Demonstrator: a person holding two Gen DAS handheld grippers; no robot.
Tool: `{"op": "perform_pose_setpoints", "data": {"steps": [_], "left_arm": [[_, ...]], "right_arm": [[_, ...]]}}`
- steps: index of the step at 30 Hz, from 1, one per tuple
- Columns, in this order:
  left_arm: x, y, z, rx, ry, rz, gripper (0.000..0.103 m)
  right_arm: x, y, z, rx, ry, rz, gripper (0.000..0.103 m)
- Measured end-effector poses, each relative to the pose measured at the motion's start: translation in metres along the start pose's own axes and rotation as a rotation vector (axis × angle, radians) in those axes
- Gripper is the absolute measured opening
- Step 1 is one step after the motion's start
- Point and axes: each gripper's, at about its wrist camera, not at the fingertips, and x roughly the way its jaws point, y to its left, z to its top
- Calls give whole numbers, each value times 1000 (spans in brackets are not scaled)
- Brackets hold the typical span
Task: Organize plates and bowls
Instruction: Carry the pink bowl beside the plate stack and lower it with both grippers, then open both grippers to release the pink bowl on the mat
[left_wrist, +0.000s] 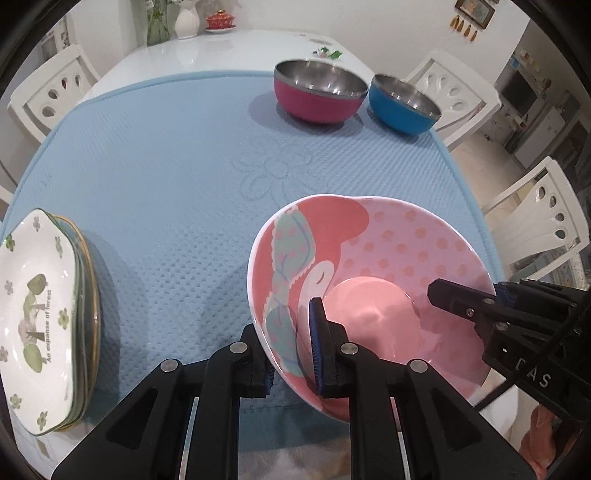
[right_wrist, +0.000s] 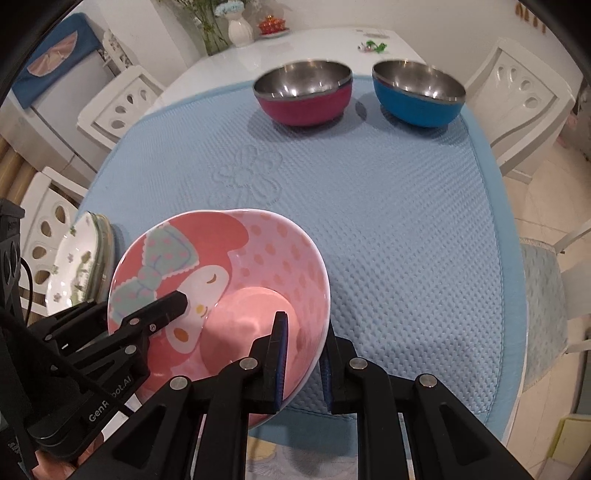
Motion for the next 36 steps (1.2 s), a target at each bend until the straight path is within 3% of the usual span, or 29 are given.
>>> {"op": "perform_pose_setpoints", "data": {"steps": [15,20,28,36], "left_arm": [[-8,8,-5,25,36,-23,14],[-12,8,-5,39,48,-22,16],[-53,7,10,120,-62,77,16],[-71,22,43,64,-125,42,16]], "right_arm": [[-3,-27,1,134,105,87,15],[-14,-31,2,152,93,111,15],[-47,-30,9,161,-37,178,15],[-49,-24,18,151,-49,197,15]]}}
